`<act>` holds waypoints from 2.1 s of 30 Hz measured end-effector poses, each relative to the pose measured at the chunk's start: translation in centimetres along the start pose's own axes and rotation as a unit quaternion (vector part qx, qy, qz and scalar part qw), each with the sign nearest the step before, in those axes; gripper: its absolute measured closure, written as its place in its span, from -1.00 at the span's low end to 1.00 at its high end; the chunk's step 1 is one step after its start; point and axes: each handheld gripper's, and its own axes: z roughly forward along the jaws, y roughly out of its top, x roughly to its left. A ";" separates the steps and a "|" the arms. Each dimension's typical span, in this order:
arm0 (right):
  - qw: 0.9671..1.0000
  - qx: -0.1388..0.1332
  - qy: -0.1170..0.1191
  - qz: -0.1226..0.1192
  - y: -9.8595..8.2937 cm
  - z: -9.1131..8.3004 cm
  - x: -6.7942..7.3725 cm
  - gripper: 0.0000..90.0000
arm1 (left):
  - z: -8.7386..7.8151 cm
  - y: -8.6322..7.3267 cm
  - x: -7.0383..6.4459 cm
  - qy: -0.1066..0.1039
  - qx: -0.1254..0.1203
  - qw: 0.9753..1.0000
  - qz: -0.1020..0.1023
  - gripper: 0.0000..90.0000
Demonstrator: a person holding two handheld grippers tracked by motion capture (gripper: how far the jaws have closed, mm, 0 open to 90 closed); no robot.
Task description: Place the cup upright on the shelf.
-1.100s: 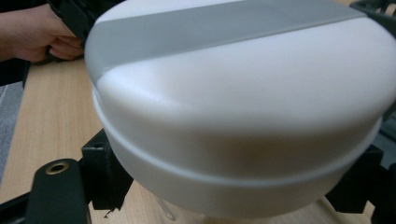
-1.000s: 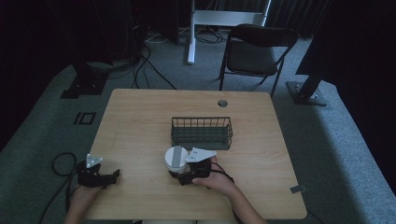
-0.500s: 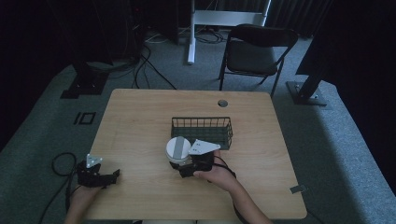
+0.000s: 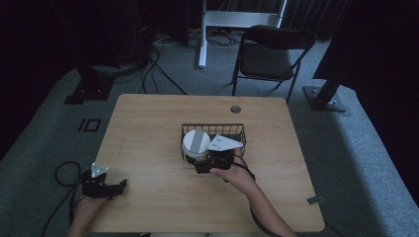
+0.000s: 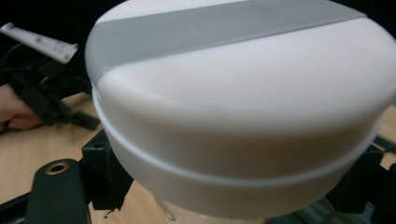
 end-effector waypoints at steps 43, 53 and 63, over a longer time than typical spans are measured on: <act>0.952 0.015 -0.291 0.095 -0.2 -0.9 -7.8 -0.59 | 0.0 0.0 0.0 0.000 0.000 1.000 0.000 -1.00; 0.947 0.038 -0.300 0.109 -1.6 -0.2 -8.3 -0.59 | 0.0 0.0 0.0 0.000 0.000 1.000 0.000 -1.00; 0.949 0.054 -0.286 0.124 -2.3 0.8 -8.1 -0.59 | 0.0 0.0 0.0 0.000 0.000 1.000 0.000 -1.00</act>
